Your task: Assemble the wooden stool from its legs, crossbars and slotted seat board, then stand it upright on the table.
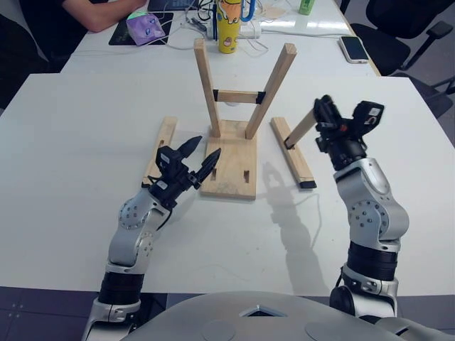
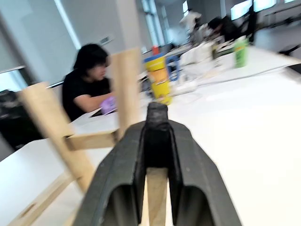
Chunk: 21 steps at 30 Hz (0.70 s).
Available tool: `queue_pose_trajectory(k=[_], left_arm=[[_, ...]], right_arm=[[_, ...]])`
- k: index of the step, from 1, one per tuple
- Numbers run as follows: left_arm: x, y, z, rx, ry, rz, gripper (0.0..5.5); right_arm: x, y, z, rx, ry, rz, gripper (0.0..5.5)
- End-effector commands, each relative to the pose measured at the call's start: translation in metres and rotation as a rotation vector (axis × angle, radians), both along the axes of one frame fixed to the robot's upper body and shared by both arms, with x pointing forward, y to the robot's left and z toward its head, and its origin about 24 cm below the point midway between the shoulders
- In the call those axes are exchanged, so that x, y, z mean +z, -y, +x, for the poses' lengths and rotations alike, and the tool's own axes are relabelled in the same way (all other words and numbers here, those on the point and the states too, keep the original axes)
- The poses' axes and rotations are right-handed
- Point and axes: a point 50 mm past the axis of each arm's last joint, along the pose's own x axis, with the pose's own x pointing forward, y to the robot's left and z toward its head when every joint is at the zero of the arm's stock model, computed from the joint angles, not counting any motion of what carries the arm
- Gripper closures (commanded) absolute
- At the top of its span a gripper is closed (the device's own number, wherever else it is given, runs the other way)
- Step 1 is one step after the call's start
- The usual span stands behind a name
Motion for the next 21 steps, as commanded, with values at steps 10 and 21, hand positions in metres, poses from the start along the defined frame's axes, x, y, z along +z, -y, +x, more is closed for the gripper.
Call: queue_pose_trajectory(k=[10,21], left_arm=[[-0.001,0.004,0.002,-0.007,0.002,0.02,2.51],[0.0,0.003,0.006,-0.02,0.007,0.035,2.51]], right_arm=[[-0.015,0.009,0.028,-0.021,0.029,-0.019,5.06],[-0.03,0.005,0.029,-0.022,0.024,-0.028,5.06]])
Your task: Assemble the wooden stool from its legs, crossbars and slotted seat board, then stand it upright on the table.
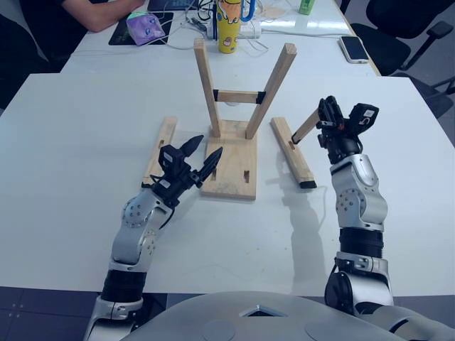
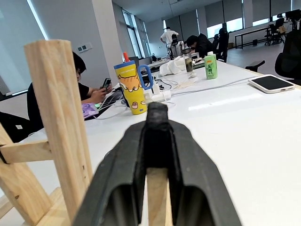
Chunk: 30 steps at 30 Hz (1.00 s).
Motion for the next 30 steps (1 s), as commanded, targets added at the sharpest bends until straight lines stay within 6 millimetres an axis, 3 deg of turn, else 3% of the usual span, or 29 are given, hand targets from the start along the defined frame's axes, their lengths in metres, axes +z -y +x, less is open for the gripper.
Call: queue_pose_trajectory(k=[1,20,30], left_arm=[[0.002,-0.001,0.003,-0.008,0.008,0.02,2.51],[0.003,-0.002,0.005,-0.01,0.005,0.02,2.51],[0.002,-0.002,0.003,-0.014,0.003,0.025,2.51]], right_arm=[[-0.003,-0.001,0.001,0.005,0.003,-0.027,5.06],[-0.026,0.006,0.008,0.022,-0.055,-0.088,5.06],[-0.063,-0.013,-0.02,0.03,-0.132,-0.135,5.06]])
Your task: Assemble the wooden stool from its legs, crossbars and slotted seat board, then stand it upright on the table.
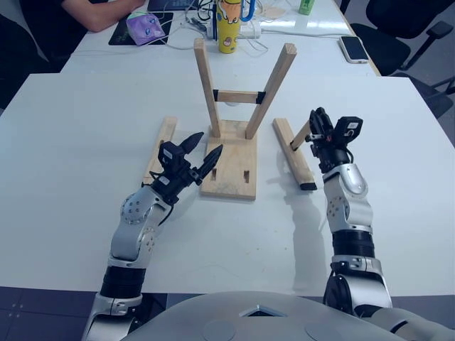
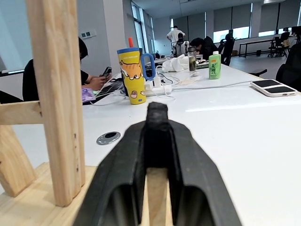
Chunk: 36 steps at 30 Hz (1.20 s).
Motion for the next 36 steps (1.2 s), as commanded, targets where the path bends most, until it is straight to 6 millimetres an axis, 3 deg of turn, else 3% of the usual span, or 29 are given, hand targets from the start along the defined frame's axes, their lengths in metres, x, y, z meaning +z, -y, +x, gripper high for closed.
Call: queue_pose_trajectory(k=[1,14,15,19,24,28,31,36], left_arm=[[-0.001,-0.001,0.0,-0.006,-0.009,0.018,2.51],[-0.003,-0.001,0.001,0.006,0.002,0.027,2.51],[-0.002,0.0,0.002,0.005,0.003,0.025,2.51],[-0.003,-0.001,0.0,0.003,0.0,0.026,2.51],[-0.005,-0.002,-0.001,0.012,-0.004,0.024,2.51],[-0.007,-0.001,-0.003,0.027,-0.008,0.019,2.51],[-0.009,0.0,-0.004,0.041,-0.009,0.018,2.51],[-0.011,0.004,0.0,0.067,0.006,0.05,2.51]], right_arm=[[-0.034,-0.006,-0.015,0.002,-0.145,-0.008,5.06],[-0.014,-0.008,-0.004,0.028,-0.057,-0.108,5.06],[-0.01,-0.007,-0.003,0.026,-0.039,-0.096,4.69],[0.013,-0.008,0.0,0.036,0.038,-0.082,4.12],[0.044,-0.008,0.002,0.044,0.113,-0.089,4.07],[0.092,-0.004,0.008,0.02,0.236,-0.081,4.07],[0.116,-0.004,0.018,0.017,0.278,-0.082,4.5],[0.124,-0.006,0.04,0.039,0.252,-0.077,5.2]])
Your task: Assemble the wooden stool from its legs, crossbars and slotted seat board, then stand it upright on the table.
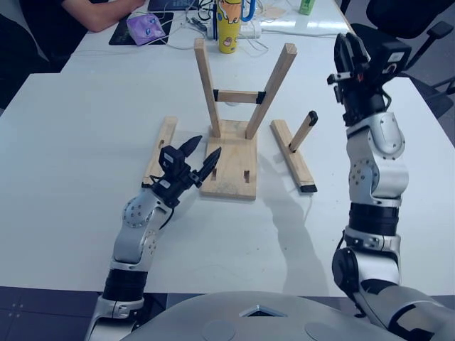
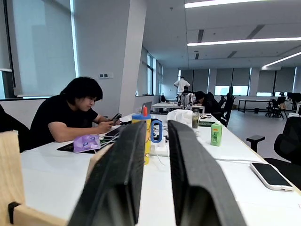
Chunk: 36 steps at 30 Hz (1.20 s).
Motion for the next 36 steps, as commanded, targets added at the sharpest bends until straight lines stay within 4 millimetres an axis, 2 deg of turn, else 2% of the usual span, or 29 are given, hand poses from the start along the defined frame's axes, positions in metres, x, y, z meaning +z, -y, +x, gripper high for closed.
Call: queue_pose_trajectory(k=[1,5,10,12,15,17,18,19,21,25,33,36], left_arm=[[-0.003,0.004,0.003,0.017,0.008,0.036,2.51],[-0.005,0.006,0.005,0.025,0.014,0.044,2.51],[-0.005,0.007,0.006,0.028,0.016,0.048,2.51],[-0.005,0.007,0.007,0.023,0.016,0.047,2.51],[-0.003,0.006,0.008,0.026,0.019,0.042,2.51],[-0.002,0.004,0.009,0.03,0.019,0.04,2.51],[-0.002,0.004,0.01,0.028,0.019,0.04,2.51],[-0.002,0.004,0.01,0.024,0.02,0.04,2.51],[-0.001,0.003,0.011,0.024,0.024,0.04,2.51],[-0.001,0.003,0.012,0.021,0.023,0.041,2.51],[-0.001,0.003,0.014,0.018,0.026,0.04,2.51],[-0.001,0.002,0.013,0.024,0.026,0.039,2.51]], right_arm=[[0.002,0.0,0.016,0.02,-0.039,0.008,5.33],[-0.004,-0.003,0.03,0.038,-0.071,0.01,5.45],[0.009,-0.006,0.038,0.042,0.027,0.0,5.45],[-0.004,-0.004,0.041,0.019,-0.018,-0.013,5.45],[-0.062,0.0,0.039,-0.025,-0.284,-0.024,5.45],[-0.119,-0.004,0.027,-0.022,-0.533,-0.031,5.45],[-0.138,-0.005,0.021,-0.024,-0.617,-0.038,5.45],[-0.149,-0.007,0.016,-0.018,-0.669,-0.027,5.45],[-0.145,-0.01,0.017,-0.007,-0.65,-0.025,5.45],[-0.122,-0.017,0.027,0.013,-0.549,-0.049,5.45],[-0.124,-0.016,0.025,-0.008,-0.537,-0.071,5.45],[-0.116,-0.016,0.026,-0.019,-0.492,-0.082,5.45]])
